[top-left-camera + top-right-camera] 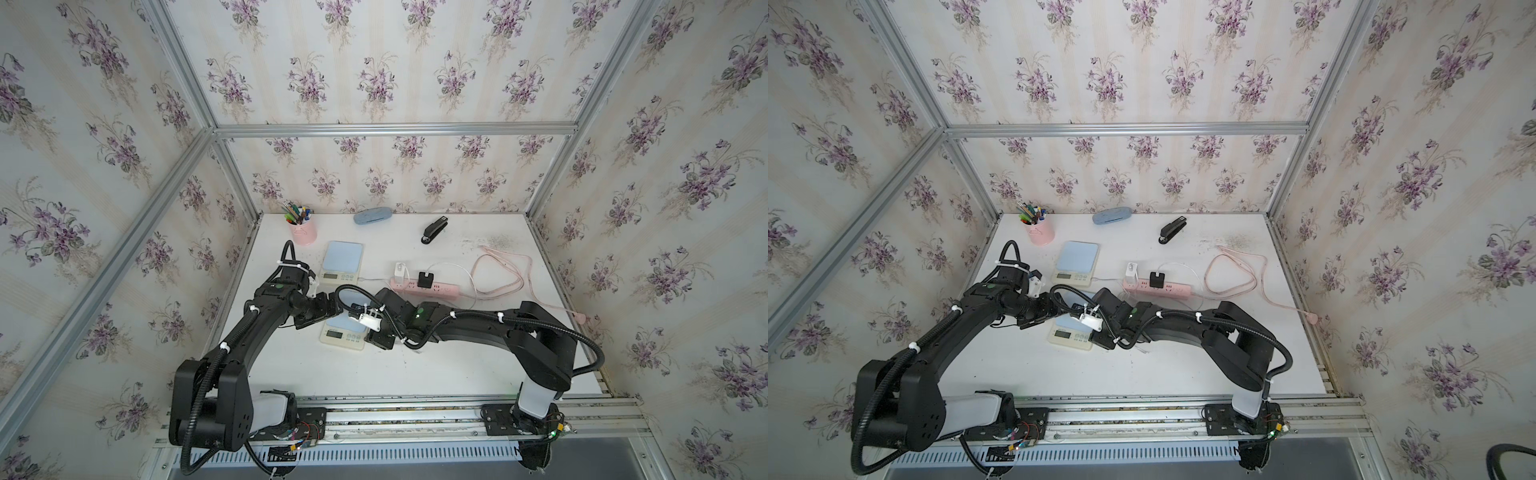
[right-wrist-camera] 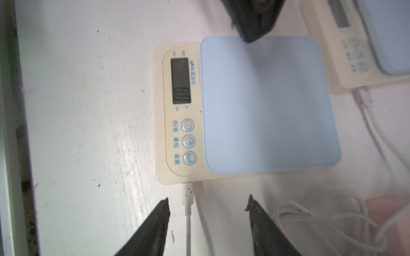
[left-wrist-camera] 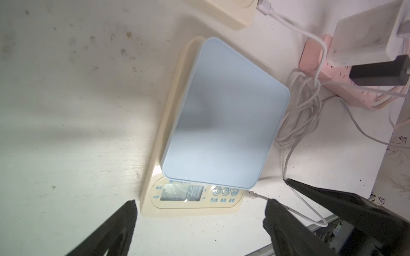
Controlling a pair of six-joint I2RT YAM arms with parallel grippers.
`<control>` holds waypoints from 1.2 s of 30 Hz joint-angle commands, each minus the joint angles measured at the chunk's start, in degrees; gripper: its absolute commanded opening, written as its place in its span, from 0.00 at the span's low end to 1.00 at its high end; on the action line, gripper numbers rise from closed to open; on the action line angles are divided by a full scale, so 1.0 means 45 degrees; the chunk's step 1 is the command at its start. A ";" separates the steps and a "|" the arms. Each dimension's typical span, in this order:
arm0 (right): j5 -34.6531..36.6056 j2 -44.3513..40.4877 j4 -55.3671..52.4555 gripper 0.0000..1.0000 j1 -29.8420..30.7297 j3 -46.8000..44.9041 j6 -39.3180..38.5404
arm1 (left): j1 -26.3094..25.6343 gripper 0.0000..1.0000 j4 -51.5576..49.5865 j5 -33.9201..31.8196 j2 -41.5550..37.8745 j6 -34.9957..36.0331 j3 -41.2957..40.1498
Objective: Charge the electronic scale
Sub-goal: Insert the charging cable into the electronic scale, then reset both arms
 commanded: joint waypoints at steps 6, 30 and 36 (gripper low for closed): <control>0.5223 -0.3764 0.3827 0.88 -0.0340 -0.1392 0.0128 | 0.0177 0.98 -0.1429 -0.1800 -0.0538 0.2013 0.2988; 0.5069 -1.0067 1.2206 1.00 -1.3544 -1.1528 0.4067 | 0.0706 0.99 0.9427 -0.4597 0.0745 0.3934 -0.0872; 0.4135 -0.6406 1.6437 1.00 -1.3544 -1.2702 0.4200 | 0.0727 0.99 1.2042 -0.4771 0.1190 0.3960 -0.2680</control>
